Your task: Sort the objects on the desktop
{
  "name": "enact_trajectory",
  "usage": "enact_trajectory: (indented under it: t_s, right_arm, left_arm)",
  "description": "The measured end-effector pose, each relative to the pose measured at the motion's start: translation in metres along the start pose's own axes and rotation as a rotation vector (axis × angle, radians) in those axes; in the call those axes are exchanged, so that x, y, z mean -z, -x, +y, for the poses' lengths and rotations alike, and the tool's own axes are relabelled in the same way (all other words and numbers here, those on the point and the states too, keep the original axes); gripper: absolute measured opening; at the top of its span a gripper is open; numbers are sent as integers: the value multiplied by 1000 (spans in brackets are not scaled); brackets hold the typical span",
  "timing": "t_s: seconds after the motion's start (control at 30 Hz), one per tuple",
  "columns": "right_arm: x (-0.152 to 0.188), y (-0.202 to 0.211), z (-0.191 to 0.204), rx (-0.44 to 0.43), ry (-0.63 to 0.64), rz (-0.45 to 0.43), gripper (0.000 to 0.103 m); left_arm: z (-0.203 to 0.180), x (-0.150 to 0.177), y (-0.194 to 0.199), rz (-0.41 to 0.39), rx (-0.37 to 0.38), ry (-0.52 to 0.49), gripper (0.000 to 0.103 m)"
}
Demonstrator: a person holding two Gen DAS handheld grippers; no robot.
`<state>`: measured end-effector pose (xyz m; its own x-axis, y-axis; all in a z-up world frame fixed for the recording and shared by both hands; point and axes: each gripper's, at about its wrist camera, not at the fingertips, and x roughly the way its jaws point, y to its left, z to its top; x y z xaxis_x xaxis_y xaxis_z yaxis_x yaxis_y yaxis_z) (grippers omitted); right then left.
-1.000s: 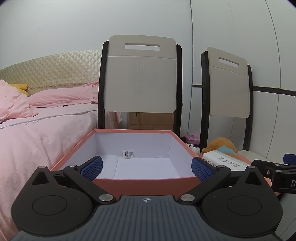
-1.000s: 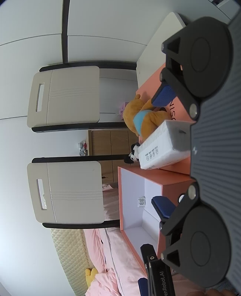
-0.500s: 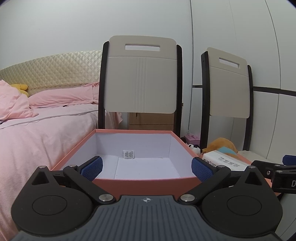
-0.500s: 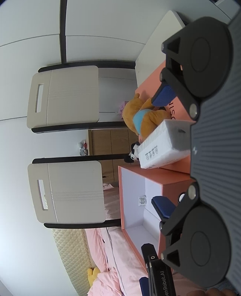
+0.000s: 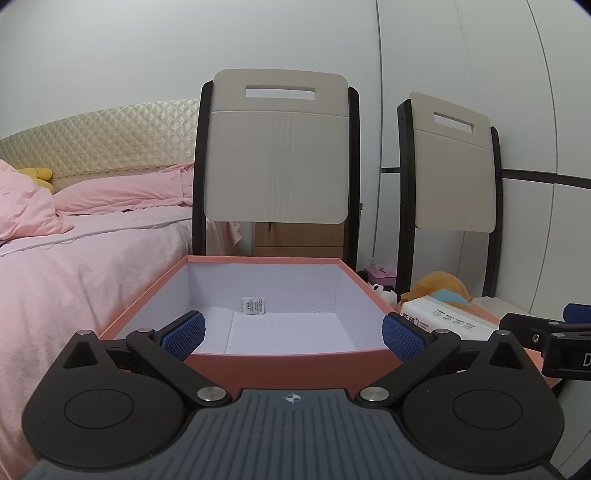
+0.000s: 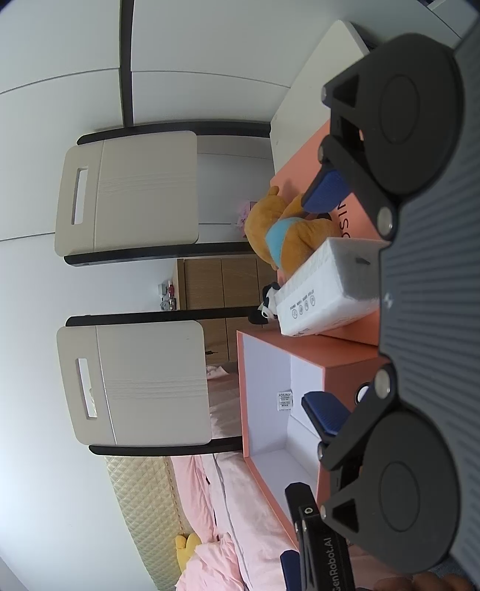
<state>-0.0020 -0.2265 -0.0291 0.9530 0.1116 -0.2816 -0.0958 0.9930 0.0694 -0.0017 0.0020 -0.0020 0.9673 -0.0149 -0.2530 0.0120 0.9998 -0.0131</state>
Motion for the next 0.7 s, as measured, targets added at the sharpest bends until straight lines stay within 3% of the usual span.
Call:
enact_trajectory:
  t_s: [0.7]
  right_arm:
    - [0,6,-4,8,-7,-12,103]
  left_arm:
    - [2,0,2,-11,-4,5,103]
